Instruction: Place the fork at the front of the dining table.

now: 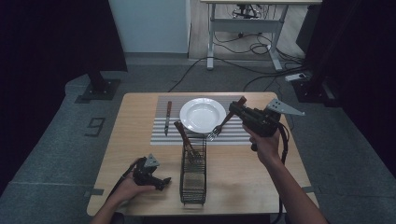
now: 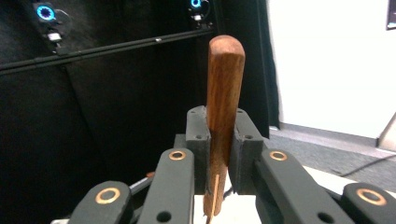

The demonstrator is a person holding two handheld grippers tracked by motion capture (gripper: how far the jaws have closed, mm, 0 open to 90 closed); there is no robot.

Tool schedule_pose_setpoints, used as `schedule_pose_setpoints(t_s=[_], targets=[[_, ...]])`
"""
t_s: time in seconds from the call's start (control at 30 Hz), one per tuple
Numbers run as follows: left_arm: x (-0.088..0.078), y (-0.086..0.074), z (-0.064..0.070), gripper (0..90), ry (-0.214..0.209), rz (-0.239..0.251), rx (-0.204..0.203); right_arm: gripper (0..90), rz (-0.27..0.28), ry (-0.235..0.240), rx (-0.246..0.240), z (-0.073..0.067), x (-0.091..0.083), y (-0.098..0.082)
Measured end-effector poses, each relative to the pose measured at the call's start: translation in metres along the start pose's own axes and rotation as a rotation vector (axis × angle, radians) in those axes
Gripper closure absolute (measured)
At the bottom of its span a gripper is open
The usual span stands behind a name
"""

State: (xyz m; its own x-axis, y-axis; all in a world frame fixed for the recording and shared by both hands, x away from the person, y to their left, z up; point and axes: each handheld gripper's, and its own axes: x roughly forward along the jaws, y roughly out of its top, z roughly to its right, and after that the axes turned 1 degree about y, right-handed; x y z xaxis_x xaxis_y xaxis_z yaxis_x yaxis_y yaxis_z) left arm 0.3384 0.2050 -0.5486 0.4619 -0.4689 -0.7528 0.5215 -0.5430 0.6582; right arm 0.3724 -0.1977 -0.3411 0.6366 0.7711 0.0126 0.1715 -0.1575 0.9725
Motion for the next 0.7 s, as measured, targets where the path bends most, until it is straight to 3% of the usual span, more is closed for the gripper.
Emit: schedule_pose_setpoints(t_s=[0.7], targets=[[0.000,0.000,0.000,0.0,-0.001,0.000,0.001,80.3,-0.119,-0.107,0.012,0.032,0.004,-0.021]])
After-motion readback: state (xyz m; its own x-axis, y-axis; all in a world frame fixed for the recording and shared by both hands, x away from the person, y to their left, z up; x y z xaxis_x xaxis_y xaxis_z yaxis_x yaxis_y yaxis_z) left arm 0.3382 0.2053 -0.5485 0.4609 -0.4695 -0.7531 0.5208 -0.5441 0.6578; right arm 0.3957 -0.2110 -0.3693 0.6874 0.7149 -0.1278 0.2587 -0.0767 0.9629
